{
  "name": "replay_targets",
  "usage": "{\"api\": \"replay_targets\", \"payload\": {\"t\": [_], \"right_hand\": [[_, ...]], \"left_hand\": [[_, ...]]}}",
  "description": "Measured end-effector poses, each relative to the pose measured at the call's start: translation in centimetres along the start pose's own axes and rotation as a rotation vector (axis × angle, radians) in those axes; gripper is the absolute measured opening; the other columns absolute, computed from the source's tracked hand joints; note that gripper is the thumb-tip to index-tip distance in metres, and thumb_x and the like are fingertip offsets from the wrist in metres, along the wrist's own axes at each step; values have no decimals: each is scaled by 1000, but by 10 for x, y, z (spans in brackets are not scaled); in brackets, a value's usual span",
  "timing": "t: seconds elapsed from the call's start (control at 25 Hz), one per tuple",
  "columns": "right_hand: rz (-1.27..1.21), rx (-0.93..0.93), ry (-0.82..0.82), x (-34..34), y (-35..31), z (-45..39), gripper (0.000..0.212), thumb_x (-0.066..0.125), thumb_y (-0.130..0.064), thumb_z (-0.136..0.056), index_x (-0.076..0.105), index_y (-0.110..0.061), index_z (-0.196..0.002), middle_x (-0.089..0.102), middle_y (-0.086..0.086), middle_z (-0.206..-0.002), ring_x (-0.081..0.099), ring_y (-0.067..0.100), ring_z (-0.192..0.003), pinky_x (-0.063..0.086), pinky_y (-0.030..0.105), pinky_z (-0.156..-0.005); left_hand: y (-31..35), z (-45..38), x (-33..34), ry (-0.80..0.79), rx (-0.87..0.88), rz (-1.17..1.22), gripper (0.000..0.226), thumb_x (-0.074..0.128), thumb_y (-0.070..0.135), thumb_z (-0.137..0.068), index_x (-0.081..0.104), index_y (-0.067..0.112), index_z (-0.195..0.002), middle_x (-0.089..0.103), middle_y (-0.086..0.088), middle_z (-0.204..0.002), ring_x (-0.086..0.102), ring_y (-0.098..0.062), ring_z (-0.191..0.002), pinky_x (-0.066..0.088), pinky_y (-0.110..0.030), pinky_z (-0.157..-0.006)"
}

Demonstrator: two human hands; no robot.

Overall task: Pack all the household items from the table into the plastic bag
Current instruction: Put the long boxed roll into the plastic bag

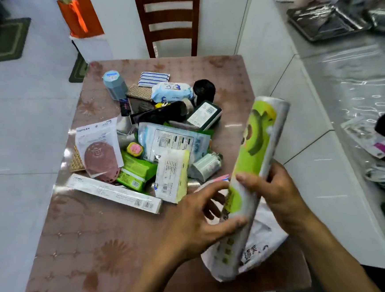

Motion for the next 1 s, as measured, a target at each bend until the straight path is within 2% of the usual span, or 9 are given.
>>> {"api": "replay_targets", "payload": {"t": [0.12,0.2,0.28,0.36,0.4,0.48,0.64,0.84,1.0], "right_hand": [[-238,45,282,-99,44,6,49,79,-32,-66,63,-8,-106,76,4,-89,72,16,-80,57,26,-71],[-234,5,321,-128,65,7,46,72,-21,-72,60,-9,-115,75,-1,-99,70,13,-93,56,25,-83],[-15,-23,197,-119,80,-3,49,78,-22,-73,61,-8,-117,73,-5,-108,67,11,-104,52,27,-93],[274,-1,7,-89,102,-19,60,83,-50,-66,65,-15,-112,72,-16,-108,64,3,-105,49,27,-93],[405,-10,-79,-73,108,-27,63,80,-58,-64,64,-17,-109,69,-25,-104,62,-4,-101,47,26,-90],[685,-167,-261,-41,110,-38,57,73,-48,-72,56,-21,-118,65,-28,-108,59,-4,-97,45,27,-86],[1447,-535,-405,-8,117,-38,65,57,-32,-68,40,-32,-130,62,-2,-116,58,28,-102,42,46,-84],[1803,-190,-436,-11,183,-60,84,67,-64,-67,51,-16,-134,62,16,-126,58,42,-111,41,59,-97],[1803,12,-323,-45,198,-54,70,67,-32,-79,41,-19,-143,47,25,-139,46,47,-122,52,57,-78]], "left_hand": [[-53,-13,66,-16,2,-397,18,64,44,-81,68,34,-96,67,2,-117,63,-24,-107,52,-44,-87],[-137,-17,111,-278,-268,-848,40,63,63,-68,73,35,-95,59,-18,-133,55,-46,-120,48,-67,-87],[-192,-14,126,-371,-381,-1013,60,73,55,-68,66,27,-121,41,-30,-146,40,-57,-129,44,-70,-87],[-207,-13,115,-321,-439,-919,64,65,16,-79,44,14,-140,22,-26,-155,32,-51,-136,46,-53,-94],[-203,-15,105,-215,-354,-853,66,66,4,-71,48,10,-134,33,-23,-150,45,-45,-126,50,-45,-86],[-194,-17,77,-95,-305,-788,71,69,-5,-52,62,10,-121,57,-16,-129,63,-36,-99,53,-37,-69],[-170,-18,23,102,-215,-569,73,60,-13,-52,64,10,-121,62,-14,-128,64,-34,-104,58,-38,-76],[-134,-22,14,0,-177,-627,71,43,3,-63,61,26,-128,52,4,-142,61,-30,-112,55,-35,-76],[-139,-20,23,-99,-253,-665,72,48,0,-71,52,32,-135,38,10,-150,57,-27,-115,50,-33,-77]]}}
Point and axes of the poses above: each hand's wrist, its own z-axis away from the middle knuckle, its own x-axis out of the palm, y = z × x, the point moved 10 cm from there along -z, towards the middle knuckle
